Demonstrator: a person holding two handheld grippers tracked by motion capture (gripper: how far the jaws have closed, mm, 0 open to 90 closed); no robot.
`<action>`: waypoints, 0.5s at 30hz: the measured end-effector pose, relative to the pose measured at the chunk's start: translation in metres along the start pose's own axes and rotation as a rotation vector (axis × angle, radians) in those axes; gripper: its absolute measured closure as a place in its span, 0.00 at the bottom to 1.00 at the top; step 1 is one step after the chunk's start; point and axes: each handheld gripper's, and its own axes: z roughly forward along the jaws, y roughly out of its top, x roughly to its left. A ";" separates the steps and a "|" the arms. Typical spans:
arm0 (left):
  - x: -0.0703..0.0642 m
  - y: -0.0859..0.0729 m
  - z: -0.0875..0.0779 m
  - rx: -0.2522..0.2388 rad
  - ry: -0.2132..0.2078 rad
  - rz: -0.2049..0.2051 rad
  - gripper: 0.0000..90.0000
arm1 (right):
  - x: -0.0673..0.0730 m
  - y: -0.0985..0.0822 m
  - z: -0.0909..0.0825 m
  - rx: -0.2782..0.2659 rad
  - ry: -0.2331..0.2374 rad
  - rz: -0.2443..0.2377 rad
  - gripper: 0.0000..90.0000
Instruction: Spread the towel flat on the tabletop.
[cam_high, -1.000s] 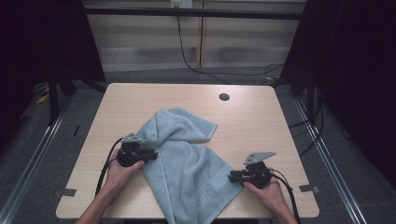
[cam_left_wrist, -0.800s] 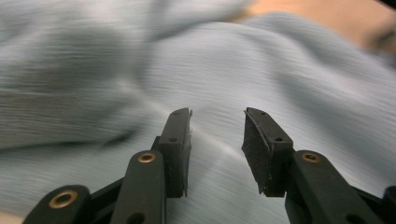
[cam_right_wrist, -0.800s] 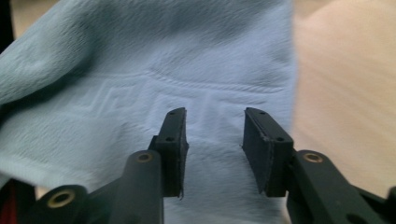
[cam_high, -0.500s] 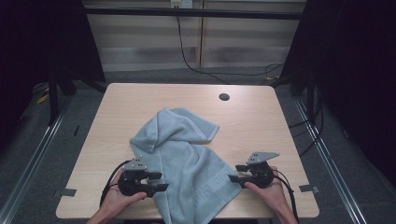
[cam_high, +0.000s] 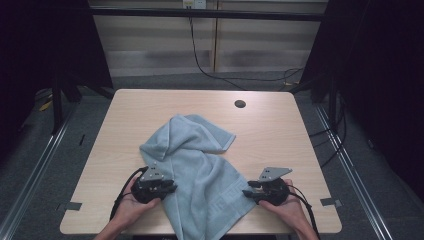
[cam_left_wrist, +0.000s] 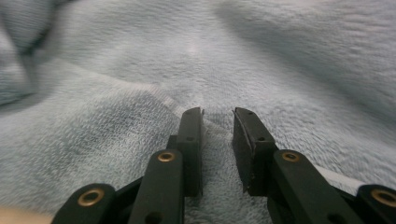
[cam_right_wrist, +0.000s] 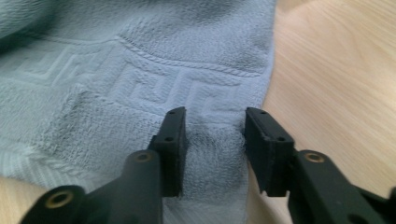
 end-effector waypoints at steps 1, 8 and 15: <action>0.010 0.003 0.003 -0.001 0.029 -0.006 0.83 | 0.002 0.002 0.002 -0.003 0.028 -0.003 0.88; 0.053 -0.002 0.003 -0.062 0.037 -0.159 0.95 | -0.007 0.008 -0.008 -0.086 0.103 0.084 0.96; 0.053 -0.001 -0.019 -0.140 0.009 -0.202 0.96 | -0.019 0.011 -0.045 -0.225 0.081 0.133 0.96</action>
